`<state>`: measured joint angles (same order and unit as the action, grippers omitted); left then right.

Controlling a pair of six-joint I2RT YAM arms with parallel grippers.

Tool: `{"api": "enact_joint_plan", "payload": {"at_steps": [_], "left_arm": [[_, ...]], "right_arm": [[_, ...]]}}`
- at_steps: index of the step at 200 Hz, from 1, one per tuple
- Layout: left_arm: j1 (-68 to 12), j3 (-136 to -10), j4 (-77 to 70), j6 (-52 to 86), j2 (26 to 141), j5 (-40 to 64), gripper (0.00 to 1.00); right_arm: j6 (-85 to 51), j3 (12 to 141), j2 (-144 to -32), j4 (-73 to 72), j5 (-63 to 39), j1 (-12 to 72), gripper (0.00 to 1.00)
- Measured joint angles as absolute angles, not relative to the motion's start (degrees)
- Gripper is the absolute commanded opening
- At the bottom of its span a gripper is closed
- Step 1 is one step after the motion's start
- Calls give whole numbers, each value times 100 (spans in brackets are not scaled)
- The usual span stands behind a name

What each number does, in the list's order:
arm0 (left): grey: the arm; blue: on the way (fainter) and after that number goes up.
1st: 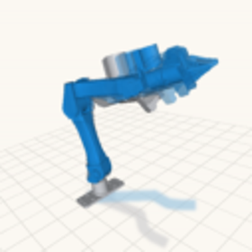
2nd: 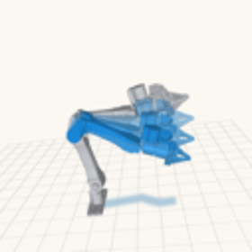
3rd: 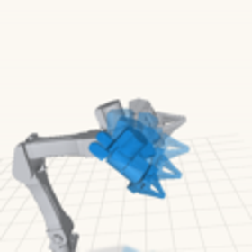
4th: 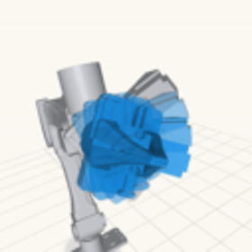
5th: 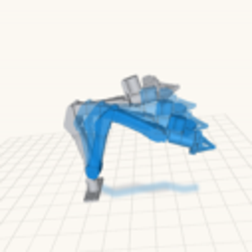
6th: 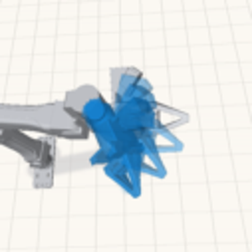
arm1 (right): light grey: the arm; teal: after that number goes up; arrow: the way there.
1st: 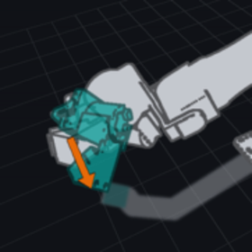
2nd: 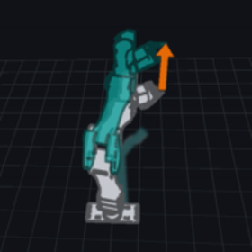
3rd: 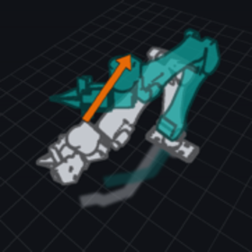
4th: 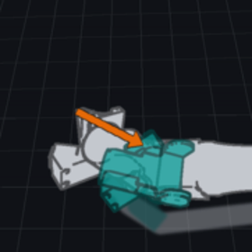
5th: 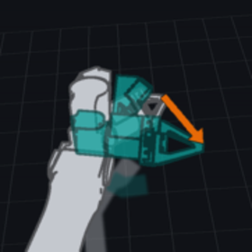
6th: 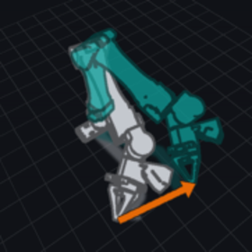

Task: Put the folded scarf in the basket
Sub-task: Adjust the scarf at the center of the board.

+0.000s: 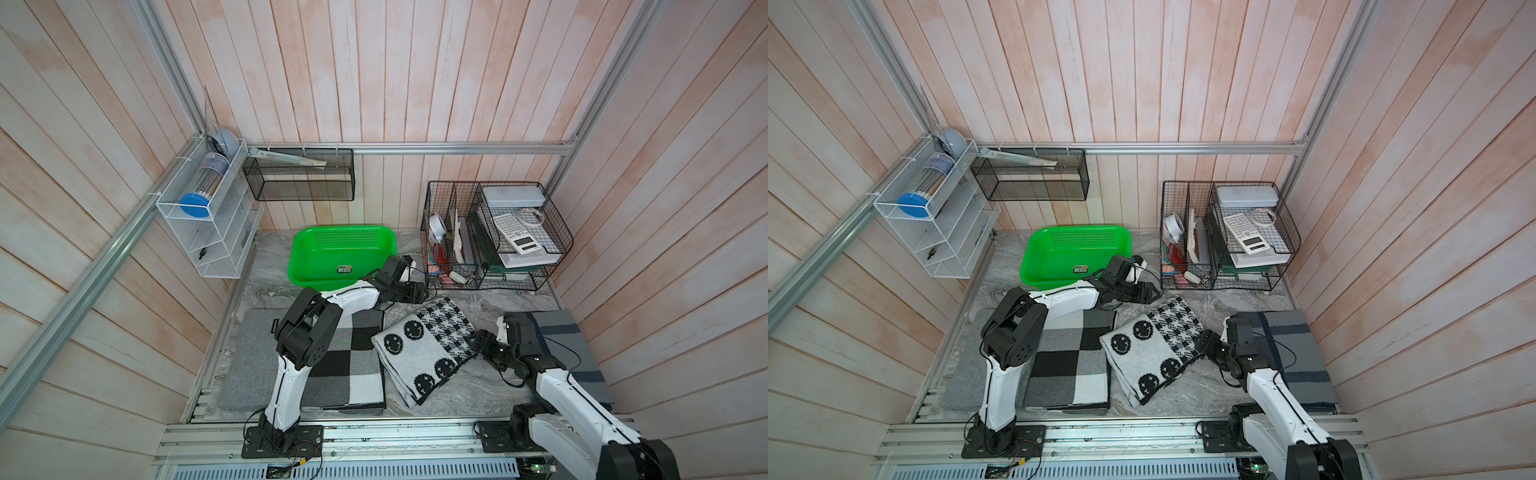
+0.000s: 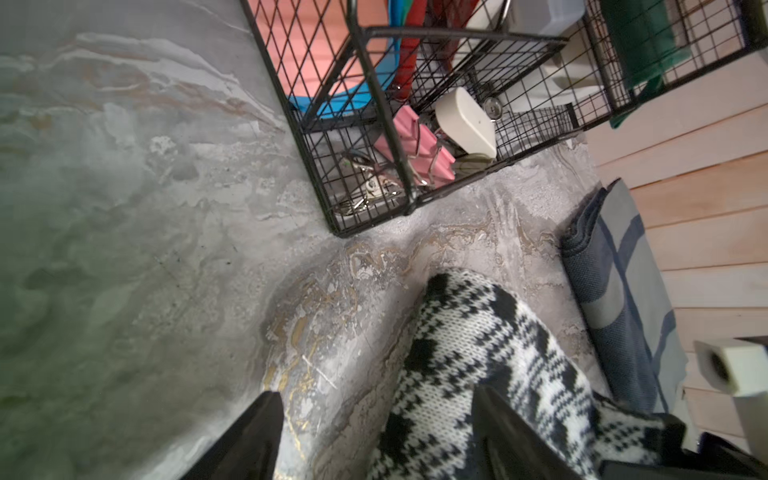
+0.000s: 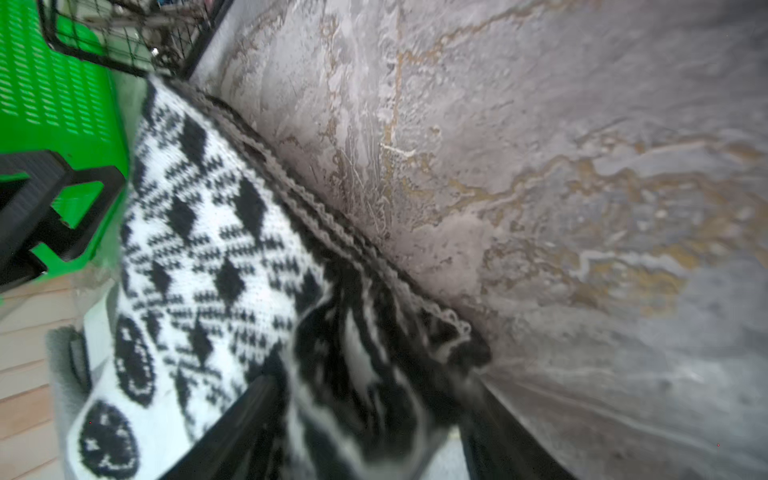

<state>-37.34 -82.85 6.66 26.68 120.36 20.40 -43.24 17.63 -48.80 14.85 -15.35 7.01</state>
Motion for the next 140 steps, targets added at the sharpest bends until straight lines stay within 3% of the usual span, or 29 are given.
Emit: {"api": "enact_joint_plan", "payload": {"at_steps": [55,101,140], "left_arm": [[-3682,-6702,834,2812,10265,1415,79],[-3664,-5485,781,3065,8600,939,80],[-3691,-4567,849,3395,8114,642,79]], "right_arm": [[-4130,2340,-4353,1968,-856,626,86],[-3514,3002,-5913,1437,-1083,434,86],[-2950,3695,-7518,1037,-1597,401,84]]}}
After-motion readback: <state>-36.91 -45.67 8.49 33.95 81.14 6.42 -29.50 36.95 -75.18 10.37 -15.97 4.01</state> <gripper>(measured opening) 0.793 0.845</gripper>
